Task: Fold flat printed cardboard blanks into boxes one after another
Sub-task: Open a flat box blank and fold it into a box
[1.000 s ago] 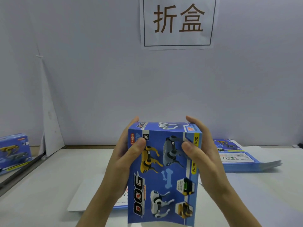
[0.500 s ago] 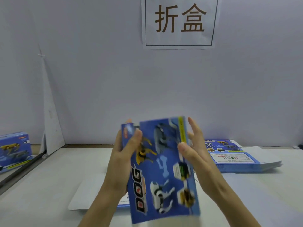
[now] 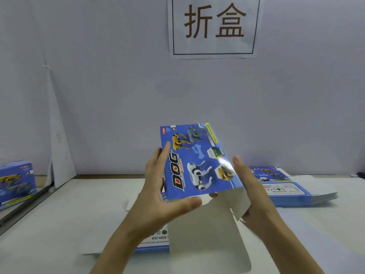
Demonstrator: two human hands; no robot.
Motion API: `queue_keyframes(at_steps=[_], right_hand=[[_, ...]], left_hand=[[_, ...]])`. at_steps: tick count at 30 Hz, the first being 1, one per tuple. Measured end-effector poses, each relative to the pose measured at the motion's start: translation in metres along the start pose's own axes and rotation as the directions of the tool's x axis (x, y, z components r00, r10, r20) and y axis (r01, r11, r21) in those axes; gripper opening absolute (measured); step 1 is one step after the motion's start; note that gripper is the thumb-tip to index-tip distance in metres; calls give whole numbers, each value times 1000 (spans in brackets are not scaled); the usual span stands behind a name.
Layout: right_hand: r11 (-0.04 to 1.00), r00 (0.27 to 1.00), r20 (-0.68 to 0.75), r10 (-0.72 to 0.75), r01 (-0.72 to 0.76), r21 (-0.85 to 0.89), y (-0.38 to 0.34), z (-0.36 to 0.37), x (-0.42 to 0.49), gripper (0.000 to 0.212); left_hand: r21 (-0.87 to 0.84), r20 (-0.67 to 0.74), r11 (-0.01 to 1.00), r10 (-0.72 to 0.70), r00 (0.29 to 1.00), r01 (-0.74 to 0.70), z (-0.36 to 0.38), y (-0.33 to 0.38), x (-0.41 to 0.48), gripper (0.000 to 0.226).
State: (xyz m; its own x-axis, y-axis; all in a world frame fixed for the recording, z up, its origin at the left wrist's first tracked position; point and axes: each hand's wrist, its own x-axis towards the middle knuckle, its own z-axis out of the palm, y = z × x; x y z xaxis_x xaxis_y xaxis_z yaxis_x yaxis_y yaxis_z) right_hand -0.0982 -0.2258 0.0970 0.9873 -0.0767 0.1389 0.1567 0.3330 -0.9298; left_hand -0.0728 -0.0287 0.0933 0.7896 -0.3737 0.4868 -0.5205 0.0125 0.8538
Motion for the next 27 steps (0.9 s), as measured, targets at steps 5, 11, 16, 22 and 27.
queue_keyframes(at_steps=[5,11,16,22,27], right_hand=[[973,973,90,-215,221,-65,-12,-4,1,29],[957,923,254,-289,280,73,1,-7,2,48],[849,863,297,-409,479,-223,26,2,4,66],[866,931,168,-324,363,-343,37,-1,9,75],[908,951,-6,-309,293,-298,34,-12,15,54]], left_hand=[[-31,-227,998,-63,972,58,3,-1,10,56],[39,-370,986,-139,918,165,5,-7,10,45],[-427,-144,829,-457,878,362,10,3,8,37],[6,-155,964,-261,953,265,9,1,7,32],[216,-169,950,-190,967,225,-2,-9,11,12]])
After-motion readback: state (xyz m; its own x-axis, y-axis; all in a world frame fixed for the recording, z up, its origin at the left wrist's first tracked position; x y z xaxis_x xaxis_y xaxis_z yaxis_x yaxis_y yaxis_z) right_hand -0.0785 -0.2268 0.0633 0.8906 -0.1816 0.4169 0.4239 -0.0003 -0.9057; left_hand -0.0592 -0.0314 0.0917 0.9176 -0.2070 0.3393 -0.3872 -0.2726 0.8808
